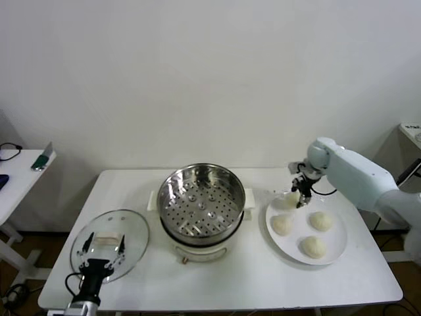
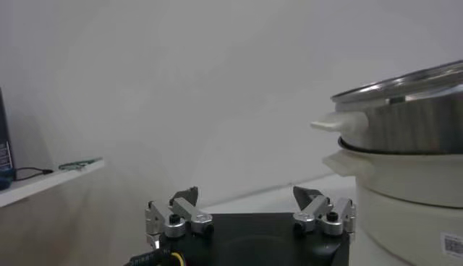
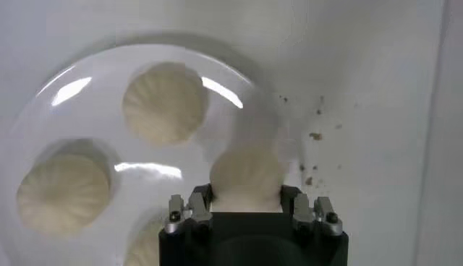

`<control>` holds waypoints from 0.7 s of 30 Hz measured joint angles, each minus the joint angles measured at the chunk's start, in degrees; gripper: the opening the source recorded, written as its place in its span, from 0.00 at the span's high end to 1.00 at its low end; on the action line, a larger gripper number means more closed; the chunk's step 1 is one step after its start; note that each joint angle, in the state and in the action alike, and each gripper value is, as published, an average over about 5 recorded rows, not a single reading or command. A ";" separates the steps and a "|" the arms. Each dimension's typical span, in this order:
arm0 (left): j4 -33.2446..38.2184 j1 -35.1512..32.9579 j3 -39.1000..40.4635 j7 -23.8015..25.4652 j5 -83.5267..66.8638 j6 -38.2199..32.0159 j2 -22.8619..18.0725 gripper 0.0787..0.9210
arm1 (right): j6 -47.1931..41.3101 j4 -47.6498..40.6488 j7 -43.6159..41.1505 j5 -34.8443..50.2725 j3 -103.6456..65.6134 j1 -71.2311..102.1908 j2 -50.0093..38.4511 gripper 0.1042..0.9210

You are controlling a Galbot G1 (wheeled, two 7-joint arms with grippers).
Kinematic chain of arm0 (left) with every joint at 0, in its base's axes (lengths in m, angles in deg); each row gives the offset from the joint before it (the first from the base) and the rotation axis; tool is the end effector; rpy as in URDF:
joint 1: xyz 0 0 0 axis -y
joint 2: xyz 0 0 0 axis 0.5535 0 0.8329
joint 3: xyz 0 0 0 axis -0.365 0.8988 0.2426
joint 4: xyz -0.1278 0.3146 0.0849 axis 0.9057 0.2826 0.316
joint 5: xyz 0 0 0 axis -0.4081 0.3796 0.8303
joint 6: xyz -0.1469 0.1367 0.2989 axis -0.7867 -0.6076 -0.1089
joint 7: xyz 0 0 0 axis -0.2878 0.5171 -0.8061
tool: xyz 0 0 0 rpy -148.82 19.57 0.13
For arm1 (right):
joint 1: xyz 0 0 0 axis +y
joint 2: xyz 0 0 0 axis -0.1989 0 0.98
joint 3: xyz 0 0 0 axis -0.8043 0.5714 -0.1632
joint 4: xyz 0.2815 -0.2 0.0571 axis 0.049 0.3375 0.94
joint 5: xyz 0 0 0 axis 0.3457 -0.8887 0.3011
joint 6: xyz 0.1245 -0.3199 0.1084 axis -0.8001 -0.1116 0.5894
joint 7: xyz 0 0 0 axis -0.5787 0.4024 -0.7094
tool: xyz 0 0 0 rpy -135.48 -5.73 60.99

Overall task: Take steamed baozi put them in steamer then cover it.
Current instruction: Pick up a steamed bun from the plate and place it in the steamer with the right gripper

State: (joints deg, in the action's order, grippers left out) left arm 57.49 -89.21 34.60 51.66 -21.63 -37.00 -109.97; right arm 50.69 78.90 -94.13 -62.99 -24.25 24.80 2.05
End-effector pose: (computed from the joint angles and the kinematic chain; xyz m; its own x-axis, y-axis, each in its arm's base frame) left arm 0.1462 0.1193 -0.3958 -0.9974 -0.0537 0.0481 -0.0400 0.9673 0.2504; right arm 0.6279 -0.1103 -0.1490 -0.1292 -0.0561 0.9900 -0.9660 -0.2183 -0.1384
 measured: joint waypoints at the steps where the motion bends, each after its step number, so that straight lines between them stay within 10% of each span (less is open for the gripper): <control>1: 0.00 -0.11 0.00 -0.01 -0.07 0.00 0.01 0.12 | 0.66 0.85 -0.20 0.66 1.18 -1.51 0.16 0.37; 21: 1.44 -2.34 -0.09 -0.07 -2.13 0.15 -0.11 0.12 | 15.64 13.63 -4.60 3.89 11.17 -21.35 14.36 0.35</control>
State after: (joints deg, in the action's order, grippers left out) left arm 58.92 -91.55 34.51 51.59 -23.76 -36.85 -110.08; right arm 66.33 92.53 -98.73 -59.10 -13.08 3.45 16.41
